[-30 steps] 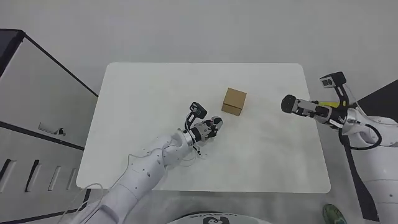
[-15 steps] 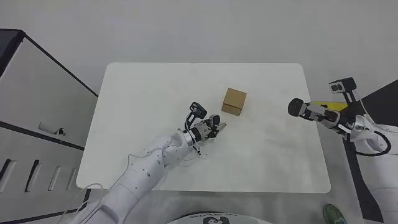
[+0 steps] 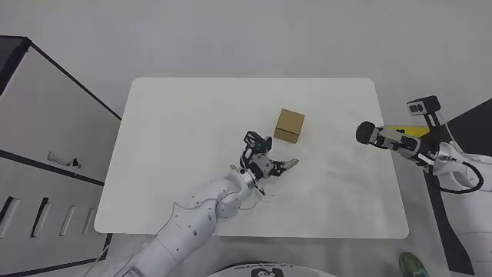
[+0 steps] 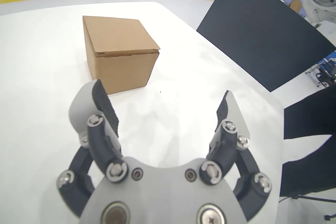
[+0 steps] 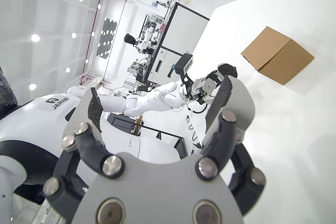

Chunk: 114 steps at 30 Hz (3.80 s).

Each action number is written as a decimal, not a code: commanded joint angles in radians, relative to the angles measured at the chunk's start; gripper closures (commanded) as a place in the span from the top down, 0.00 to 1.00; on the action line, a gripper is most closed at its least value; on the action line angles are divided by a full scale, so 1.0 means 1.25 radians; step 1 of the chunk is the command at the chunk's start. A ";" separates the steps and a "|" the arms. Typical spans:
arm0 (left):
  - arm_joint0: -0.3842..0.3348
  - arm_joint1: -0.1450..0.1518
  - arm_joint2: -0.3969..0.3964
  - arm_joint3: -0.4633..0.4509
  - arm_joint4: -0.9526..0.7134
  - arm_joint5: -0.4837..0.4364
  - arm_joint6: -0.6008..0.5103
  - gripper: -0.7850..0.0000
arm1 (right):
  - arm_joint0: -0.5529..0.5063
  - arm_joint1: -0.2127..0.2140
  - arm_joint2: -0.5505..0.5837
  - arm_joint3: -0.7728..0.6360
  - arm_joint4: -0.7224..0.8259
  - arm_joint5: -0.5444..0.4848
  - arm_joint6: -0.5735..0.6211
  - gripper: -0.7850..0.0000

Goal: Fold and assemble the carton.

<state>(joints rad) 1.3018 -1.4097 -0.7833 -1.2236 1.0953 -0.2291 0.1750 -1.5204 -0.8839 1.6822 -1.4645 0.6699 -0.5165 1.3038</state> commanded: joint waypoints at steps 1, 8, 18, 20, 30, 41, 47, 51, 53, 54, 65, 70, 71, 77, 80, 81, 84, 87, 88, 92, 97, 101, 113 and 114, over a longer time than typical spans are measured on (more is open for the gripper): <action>0.004 -0.007 0.011 -0.008 0.001 0.057 -0.002 1.00 | 0.000 0.000 0.000 0.000 0.000 0.000 0.000 1.00; 0.005 -0.013 0.020 -0.016 0.011 0.108 0.002 1.00 | 0.000 0.000 0.000 0.000 0.000 0.000 0.000 1.00; 0.000 -0.042 0.067 -0.024 0.042 0.269 -0.010 1.00 | 0.000 0.000 0.000 0.000 0.000 0.000 0.000 1.00; -0.007 -0.054 0.076 -0.005 0.029 0.314 -0.003 1.00 | 0.000 0.000 0.000 0.000 0.000 0.000 0.000 1.00; -0.056 -0.111 0.128 0.067 0.006 0.440 0.004 1.00 | 0.000 0.000 0.000 0.000 0.000 0.000 0.000 1.00; -0.064 -0.123 0.133 0.087 -0.002 0.447 0.013 1.00 | 0.000 0.000 0.000 0.000 0.000 0.000 0.000 1.00; -0.076 -0.142 0.148 0.096 0.044 0.549 -0.035 1.00 | 0.000 0.000 0.000 0.000 0.000 0.000 0.000 1.00; -0.086 -0.157 0.148 0.113 0.032 0.567 -0.041 1.00 | 0.000 0.000 0.000 0.000 0.000 0.000 0.000 1.00; -0.091 -0.165 0.151 0.124 0.027 0.567 -0.040 1.00 | 0.000 0.000 0.000 0.000 0.000 0.000 0.000 1.00; -0.095 -0.169 0.152 0.131 0.025 0.570 -0.041 1.00 | 0.000 0.000 0.000 0.000 0.000 0.000 0.000 1.00; -0.136 -0.215 0.151 0.228 -0.017 0.578 -0.006 1.00 | 0.000 0.000 0.000 0.000 0.000 0.000 0.000 1.00; -0.148 -0.233 0.146 0.268 -0.034 0.571 0.020 1.00 | 0.000 0.000 0.000 0.000 0.000 0.000 0.000 1.00; -0.150 -0.236 0.146 0.274 -0.037 0.571 0.024 1.00 | 0.000 0.000 0.000 0.000 0.000 0.000 0.000 1.00; -0.162 -0.255 0.140 0.317 -0.054 0.552 0.055 1.00 | 0.000 0.000 0.000 0.000 0.000 0.000 0.000 1.00; -0.168 -0.263 0.137 0.336 -0.057 0.536 0.073 1.00 | 0.000 0.000 0.000 0.000 0.000 0.000 0.000 1.00; -0.169 -0.265 0.135 0.342 -0.059 0.534 0.077 1.00 | 0.000 0.000 0.000 0.000 0.000 0.000 0.000 1.00; -0.173 -0.271 0.131 0.357 -0.062 0.525 0.090 1.00 | 0.000 0.000 0.000 0.000 0.000 0.000 0.000 1.00; -0.175 -0.277 0.126 0.371 -0.069 0.508 0.101 1.00 | 0.000 0.000 0.000 0.000 0.000 0.000 0.000 1.00; -0.177 -0.278 0.124 0.376 -0.069 0.505 0.104 1.00 | 0.000 0.000 0.000 0.000 0.000 0.000 0.000 1.00; -0.180 -0.285 0.118 0.395 -0.072 0.497 0.114 0.98 | 0.000 0.000 0.000 0.000 0.000 0.000 0.000 1.00; -0.184 -0.293 0.110 0.414 -0.073 0.491 0.124 0.91 | 0.000 0.000 0.000 0.000 0.000 0.000 0.000 1.00; -0.186 -0.298 0.104 0.427 -0.074 0.488 0.130 0.76 | 0.000 0.000 0.000 0.000 0.000 0.000 0.000 1.00; -0.184 -0.308 0.086 0.444 -0.058 0.494 0.155 0.32 | 0.000 0.000 0.000 0.000 0.000 0.000 0.000 1.00; -0.183 -0.309 0.086 0.442 -0.054 0.495 0.156 0.29 | 0.000 0.000 0.000 0.000 0.000 0.000 0.000 1.00</action>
<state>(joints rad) 1.0712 -1.7951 -0.6753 -0.6682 1.0223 0.3880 0.3679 -1.5204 -0.8839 1.6821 -1.4645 0.6699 -0.5165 1.3038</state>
